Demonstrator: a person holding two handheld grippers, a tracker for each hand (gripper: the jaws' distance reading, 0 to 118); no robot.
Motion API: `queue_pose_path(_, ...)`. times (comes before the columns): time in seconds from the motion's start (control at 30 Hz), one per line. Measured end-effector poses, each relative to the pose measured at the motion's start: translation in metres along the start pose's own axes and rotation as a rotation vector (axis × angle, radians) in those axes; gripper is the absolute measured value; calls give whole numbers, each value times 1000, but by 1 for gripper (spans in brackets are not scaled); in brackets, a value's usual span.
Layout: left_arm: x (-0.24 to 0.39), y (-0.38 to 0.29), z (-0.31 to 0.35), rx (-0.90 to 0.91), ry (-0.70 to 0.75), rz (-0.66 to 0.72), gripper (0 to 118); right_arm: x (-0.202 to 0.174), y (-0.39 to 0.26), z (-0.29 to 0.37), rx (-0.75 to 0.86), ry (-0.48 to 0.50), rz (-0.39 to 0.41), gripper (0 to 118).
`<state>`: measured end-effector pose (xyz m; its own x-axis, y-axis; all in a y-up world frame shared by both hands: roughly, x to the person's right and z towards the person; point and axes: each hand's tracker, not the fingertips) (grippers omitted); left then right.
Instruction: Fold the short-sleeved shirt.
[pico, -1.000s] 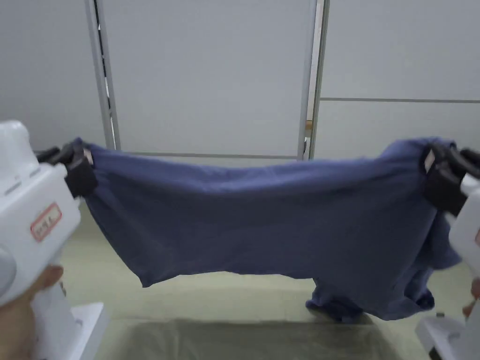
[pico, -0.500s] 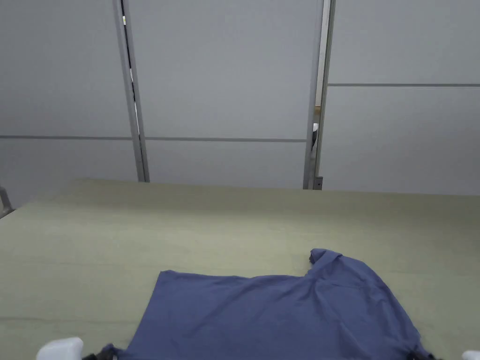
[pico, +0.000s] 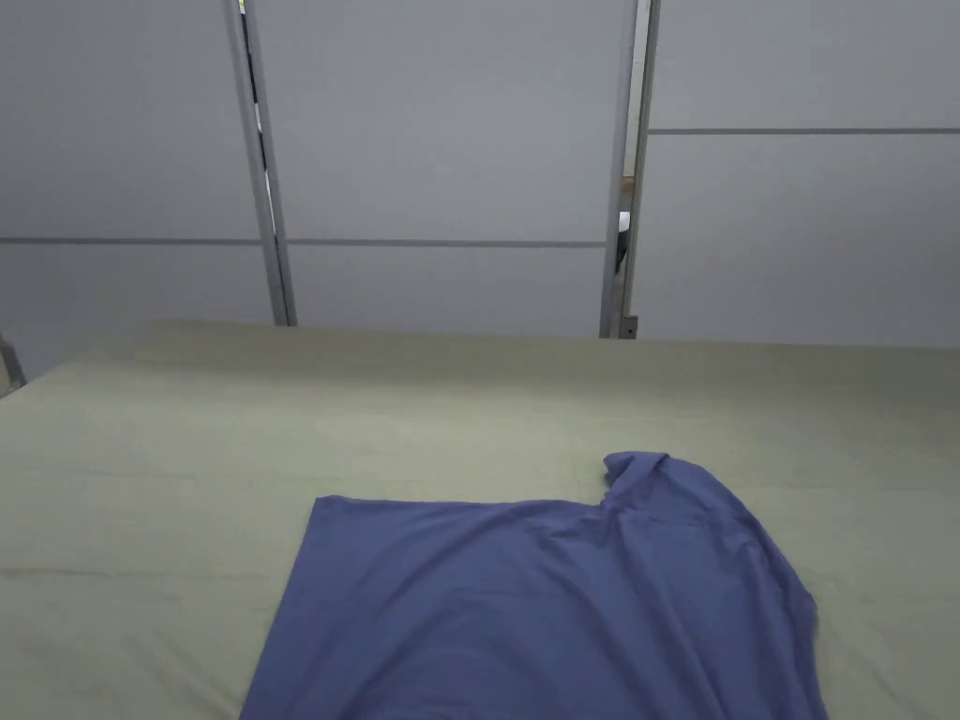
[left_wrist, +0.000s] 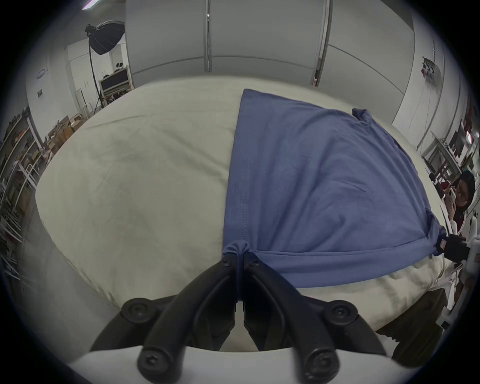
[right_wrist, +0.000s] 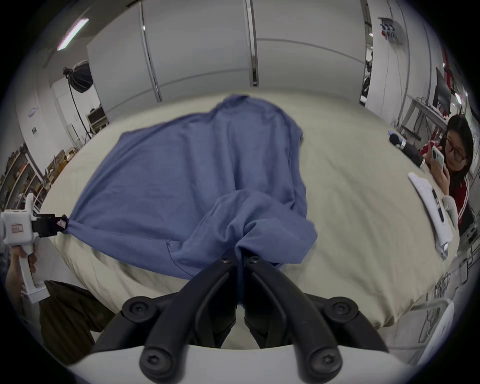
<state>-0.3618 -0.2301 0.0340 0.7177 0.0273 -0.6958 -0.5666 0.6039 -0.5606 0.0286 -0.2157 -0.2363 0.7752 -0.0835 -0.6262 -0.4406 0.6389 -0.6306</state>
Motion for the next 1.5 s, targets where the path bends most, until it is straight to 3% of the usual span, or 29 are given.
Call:
queue_pose_path(0.1,0,1,-5,-4,10,-21,5,4,-7,-2,8,7,-26,5)
queue_pose_path(0.13,2,3,5,3,12,-26,12,6,-8,0,16,13,-34,8)
queue_pose_path(0.17,3,4,12,17,16,-27,23,7,-8,4,27,14,-39,24)
queue_pose_path(0.23,1,4,33,120,29,-25,80,9,-9,19,91,-40,-26,99)
queue_pose_path(0.27,1,6,45,169,39,0,99,11,-10,28,132,-66,-14,117)
queue_pose_path(0.3,1,11,64,264,12,38,107,15,-8,41,195,-91,-13,118)
queue_pose_path(0.47,34,50,160,725,-89,50,112,12,33,121,631,-105,-69,118)
queue_pose_path(0.53,47,58,189,885,-102,19,97,-1,50,147,774,-109,-80,116)
queue_pose_path(0.57,51,59,199,930,-98,14,97,-5,54,155,831,-111,-79,116)
queue_pose_path(0.6,55,60,209,978,-93,18,90,-10,55,163,901,-112,-61,113)
queue_pose_path(0.63,58,60,215,1006,-85,28,70,-17,58,167,957,-112,-37,102)
queue_pose_path(0.67,58,61,216,1012,-83,36,27,-22,60,171,981,-125,-25,59)
queue_pose_path(0.7,56,63,217,1006,-96,71,0,-29,63,171,990,-153,-40,2)
queue_pose_path(0.73,51,64,215,987,-152,89,0,-34,60,171,1027,-151,-75,2)
queue_pose_path(0.8,42,67,208,916,-192,118,0,-39,66,169,950,-59,-43,2)
queue_pose_path(0.93,14,59,173,701,-100,138,0,-44,56,153,902,-99,0,2)
queue_pose_path(0.97,7,56,161,619,-85,141,13,-43,53,151,892,-91,-6,2)
queue_pose_path(1.0,-1,50,145,510,-82,149,65,-42,50,147,864,-67,-12,2)
queue_pose_path(1.03,-9,44,126,386,-84,163,108,-38,48,143,838,-62,-26,2)
queue_pose_path(1.07,-11,38,115,259,-84,189,118,-37,45,140,820,-63,-33,2)
queue_pose_path(1.13,-19,9,73,82,-130,247,118,-36,39,132,780,-67,-29,2)
queue_pose_path(1.2,-20,-5,40,-47,-47,224,118,-32,34,126,753,-77,-32,2)
queue_pose_path(1.27,-15,-19,16,-89,-28,177,114,-31,31,122,733,-78,-41,2)
queue_pose_path(1.3,-11,-24,6,-118,-18,163,105,-29,30,121,721,-81,-43,2)
queue_pose_path(1.4,2,-29,-3,-124,3,123,103,-28,28,114,687,-91,-42,2)
queue_pose_path(1.43,4,-29,-4,-106,40,77,98,-26,28,112,669,-95,-44,2)
queue_pose_path(1.47,5,-24,0,-102,34,72,83,-26,28,110,655,-97,-46,2)
queue_pose_path(1.5,5,-23,4,-94,40,71,52,-25,27,106,631,-97,-47,13)
